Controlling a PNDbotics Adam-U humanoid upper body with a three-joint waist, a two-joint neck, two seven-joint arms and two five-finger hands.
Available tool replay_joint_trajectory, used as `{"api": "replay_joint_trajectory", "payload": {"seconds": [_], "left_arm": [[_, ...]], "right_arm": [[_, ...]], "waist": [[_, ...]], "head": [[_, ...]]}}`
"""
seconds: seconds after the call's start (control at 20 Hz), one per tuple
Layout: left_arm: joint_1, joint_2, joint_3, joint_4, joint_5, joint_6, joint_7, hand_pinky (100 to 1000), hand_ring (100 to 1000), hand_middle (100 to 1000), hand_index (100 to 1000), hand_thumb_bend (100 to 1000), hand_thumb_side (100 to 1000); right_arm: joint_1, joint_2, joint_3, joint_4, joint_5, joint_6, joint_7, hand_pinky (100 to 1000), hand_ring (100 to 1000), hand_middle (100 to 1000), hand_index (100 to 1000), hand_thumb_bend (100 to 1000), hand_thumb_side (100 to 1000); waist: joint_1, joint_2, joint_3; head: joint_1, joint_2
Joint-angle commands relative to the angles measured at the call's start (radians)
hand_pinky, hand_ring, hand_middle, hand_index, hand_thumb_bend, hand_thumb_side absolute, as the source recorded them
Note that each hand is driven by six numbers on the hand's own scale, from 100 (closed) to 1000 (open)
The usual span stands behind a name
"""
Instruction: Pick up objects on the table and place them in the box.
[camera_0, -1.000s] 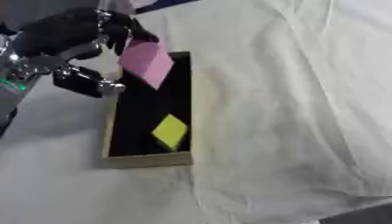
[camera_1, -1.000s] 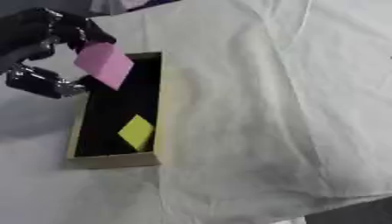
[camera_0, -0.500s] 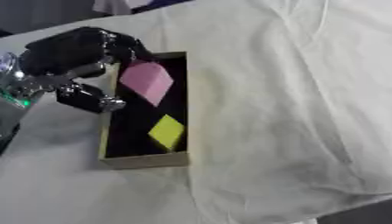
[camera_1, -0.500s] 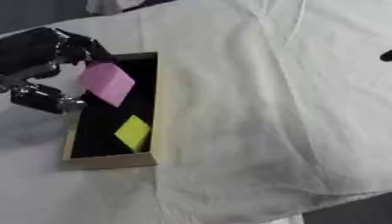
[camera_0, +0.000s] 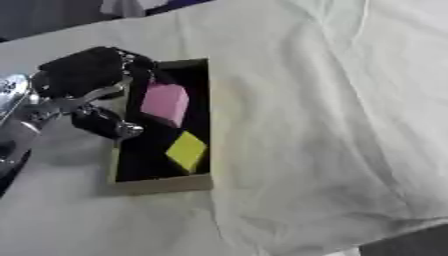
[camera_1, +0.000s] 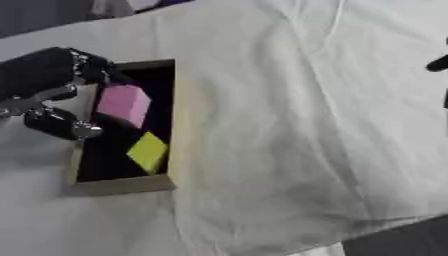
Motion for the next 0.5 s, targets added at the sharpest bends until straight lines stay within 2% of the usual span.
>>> {"api": "replay_joint_trajectory", "payload": {"seconds": [0.05, 0.1, 0.15, 0.3, 0.4, 0.5], "left_arm": [[-0.009, 0.016, 0.006, 0.001, -0.034, -0.017, -0.004, 689, 814, 883, 953, 552, 347], [-0.008, 0.016, 0.006, -0.001, -0.045, -0.024, -0.006, 714, 836, 897, 964, 593, 362], [-0.007, 0.017, 0.007, -0.005, -0.055, -0.028, -0.008, 771, 872, 910, 972, 677, 391], [-0.002, 0.021, 0.017, -0.022, -0.081, -0.029, 0.001, 801, 905, 927, 984, 742, 413], [0.005, 0.024, 0.03, -0.034, -0.084, -0.014, 0.018, 805, 910, 931, 989, 747, 453], [0.015, 0.024, 0.05, -0.051, -0.07, 0.005, 0.039, 793, 899, 921, 984, 689, 501]], "right_arm": [[-0.004, -0.012, -0.004, -0.011, 0.007, 0.004, 0.002, 907, 1000, 540, 839, 100, 651], [-0.004, -0.011, -0.004, -0.011, 0.007, 0.004, 0.002, 907, 1000, 540, 838, 100, 651], [-0.003, -0.011, -0.004, -0.011, 0.008, 0.005, 0.002, 907, 1000, 539, 838, 100, 651], [-0.002, -0.009, -0.004, -0.011, 0.009, 0.006, 0.001, 907, 1000, 539, 838, 100, 651], [-0.001, -0.009, -0.004, -0.011, 0.01, 0.007, 0.0, 908, 1000, 539, 838, 100, 651], [0.0, -0.007, -0.005, -0.011, 0.01, 0.008, 0.0, 908, 1000, 539, 838, 100, 651]], "waist": [[-0.009, -0.012, -0.002], [-0.008, -0.012, -0.002], [-0.008, -0.012, -0.002], [-0.008, -0.012, -0.001], [-0.009, -0.012, 0.002], [-0.009, -0.012, 0.005]], "head": [[-0.003, 0.001], [-0.004, 0.001], [-0.005, 0.001], [-0.006, 0.004], [-0.008, 0.005], [-0.012, 0.005]]}}
